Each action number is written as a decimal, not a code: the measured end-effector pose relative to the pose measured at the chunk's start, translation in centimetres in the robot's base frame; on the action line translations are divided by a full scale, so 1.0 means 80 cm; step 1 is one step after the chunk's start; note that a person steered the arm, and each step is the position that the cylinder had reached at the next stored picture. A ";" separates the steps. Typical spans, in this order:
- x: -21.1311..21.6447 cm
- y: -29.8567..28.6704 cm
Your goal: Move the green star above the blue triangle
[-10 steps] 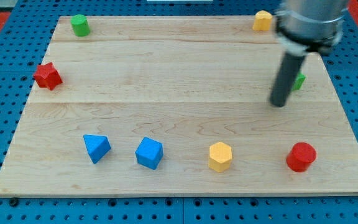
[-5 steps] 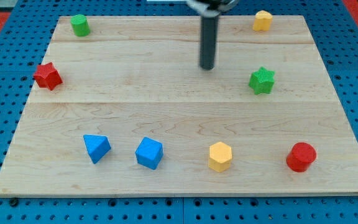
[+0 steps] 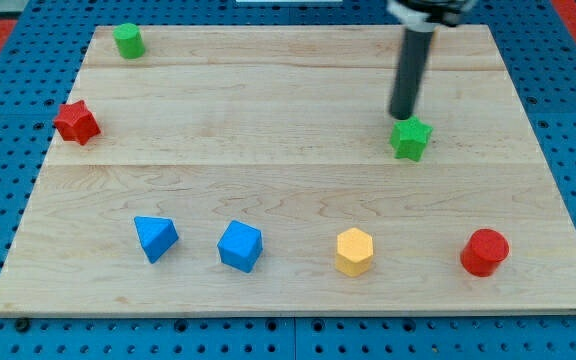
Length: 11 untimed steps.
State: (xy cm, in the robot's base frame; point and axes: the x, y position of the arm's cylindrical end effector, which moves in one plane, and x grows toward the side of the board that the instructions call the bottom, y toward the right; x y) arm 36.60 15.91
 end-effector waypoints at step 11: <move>0.054 -0.099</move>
